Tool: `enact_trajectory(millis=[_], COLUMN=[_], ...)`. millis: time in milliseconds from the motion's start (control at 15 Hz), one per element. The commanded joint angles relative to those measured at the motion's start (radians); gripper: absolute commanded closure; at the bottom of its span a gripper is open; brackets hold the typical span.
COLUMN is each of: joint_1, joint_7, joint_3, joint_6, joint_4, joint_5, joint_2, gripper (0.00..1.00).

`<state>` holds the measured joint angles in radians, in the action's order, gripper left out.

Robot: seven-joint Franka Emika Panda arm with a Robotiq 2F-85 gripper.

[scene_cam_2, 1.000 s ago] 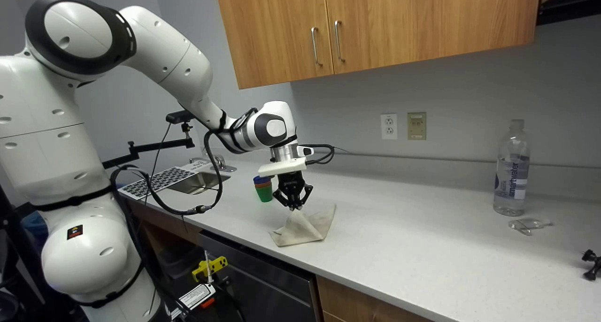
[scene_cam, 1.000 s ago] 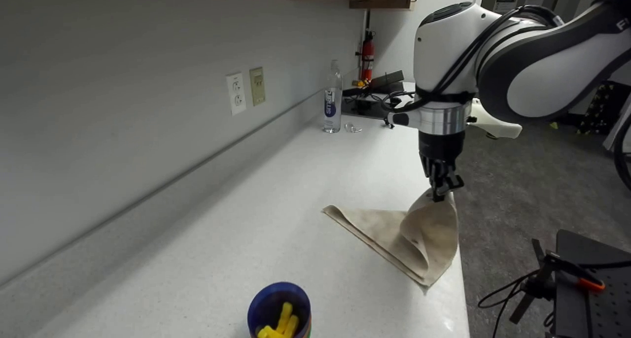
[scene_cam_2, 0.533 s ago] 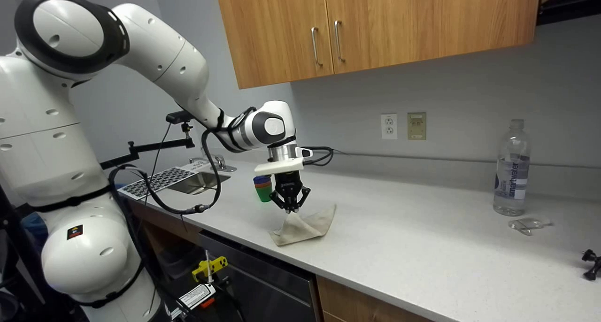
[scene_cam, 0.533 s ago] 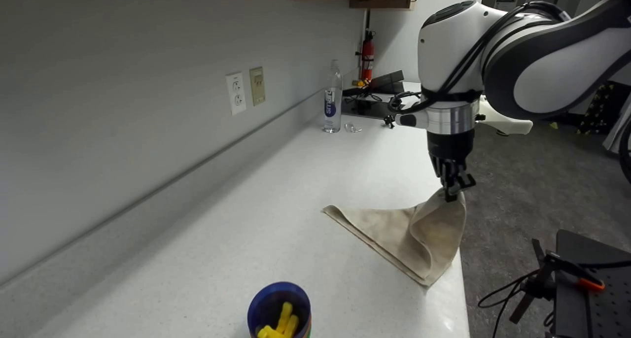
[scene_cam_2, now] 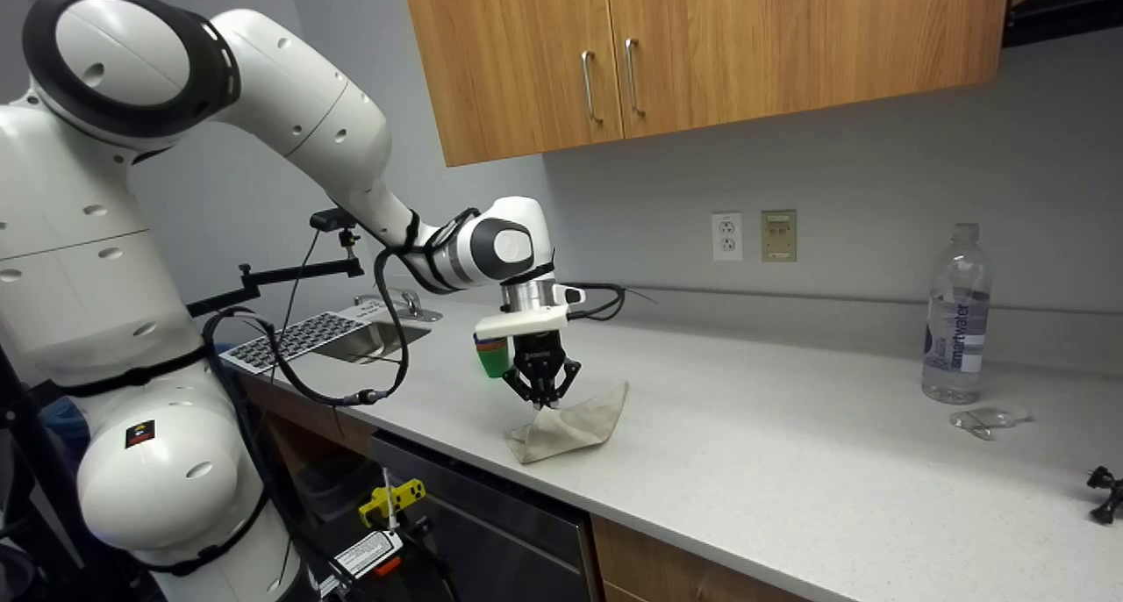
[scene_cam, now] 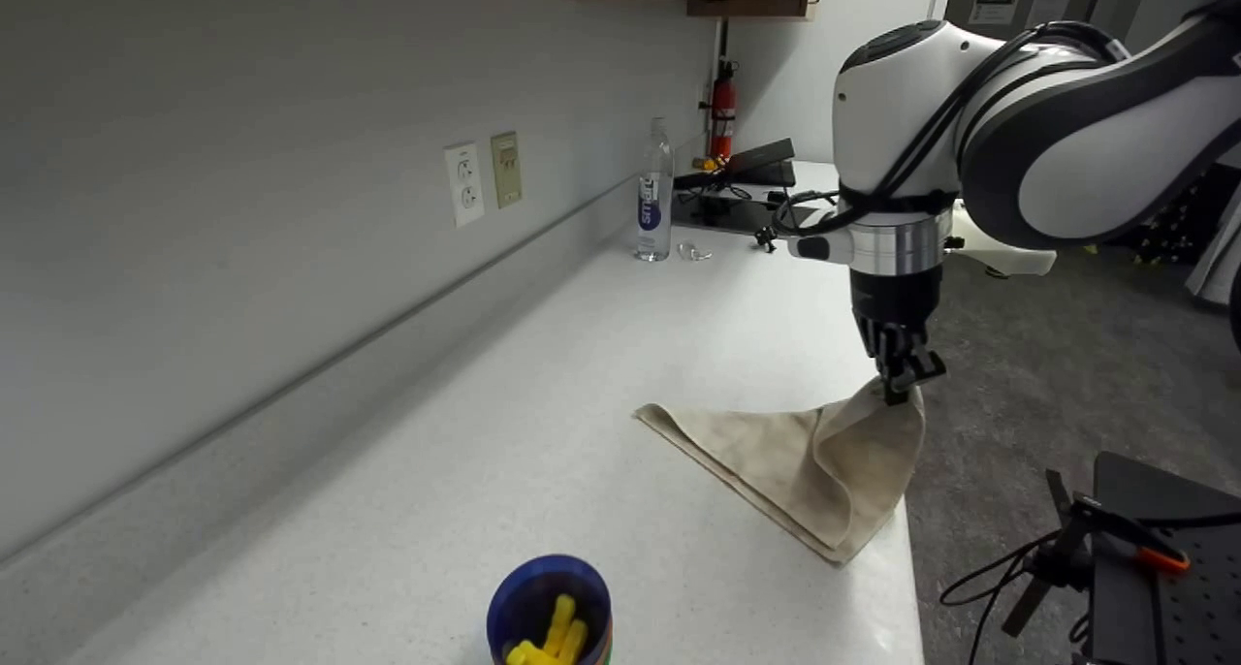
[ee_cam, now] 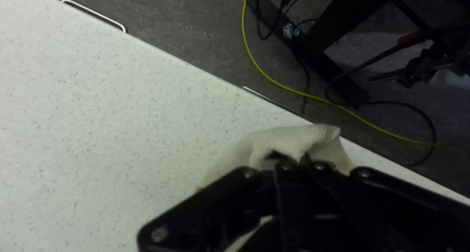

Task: Unfold the white towel

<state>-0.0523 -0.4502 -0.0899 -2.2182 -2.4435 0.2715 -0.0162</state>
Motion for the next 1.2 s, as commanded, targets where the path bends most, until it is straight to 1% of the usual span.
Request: enact_trajectory(millis=[0, 67, 133, 467, 533, 600, 667, 733, 800, 867, 933, 1133], joint_1=[0.006, 0.007, 0.008, 0.005, 0.003, 0.003, 0.004, 0.004, 0.006, -0.021, -0.021, -0.035], joint_7=[-0.044, -0.04, -0.037, -0.024, -0.049, -0.056, -0.069, -0.076, -0.078, -0.061, -0.057, -0.059], joint_3=[0.027, 0.032, 0.038, 0.052, 0.057, 0.06, 0.064, 0.068, 0.072, 0.049, 0.049, 0.042], joint_6=[-0.103, -0.124, -0.133, -0.098, -0.105, -0.119, -0.151, -0.184, -0.231, -0.188, -0.241, -0.351], joint_4=[-0.085, -0.103, -0.115, -0.142, -0.148, -0.154, -0.166, -0.176, -0.189, -0.102, -0.094, -0.031], joint_5=[0.016, 0.027, 0.036, 0.069, 0.045, 0.045, 0.046, 0.045, 0.051, 0.008, 0.003, -0.041], joint_2=[-0.065, -0.077, -0.086, -0.121, -0.124, -0.129, -0.134, -0.137, -0.141, -0.117, -0.104, -0.061], gripper=[0.99, 0.88, 0.71, 0.35, 0.27, 0.2, 0.13, 0.05, 0.01, 0.0, 0.0, 0.0])
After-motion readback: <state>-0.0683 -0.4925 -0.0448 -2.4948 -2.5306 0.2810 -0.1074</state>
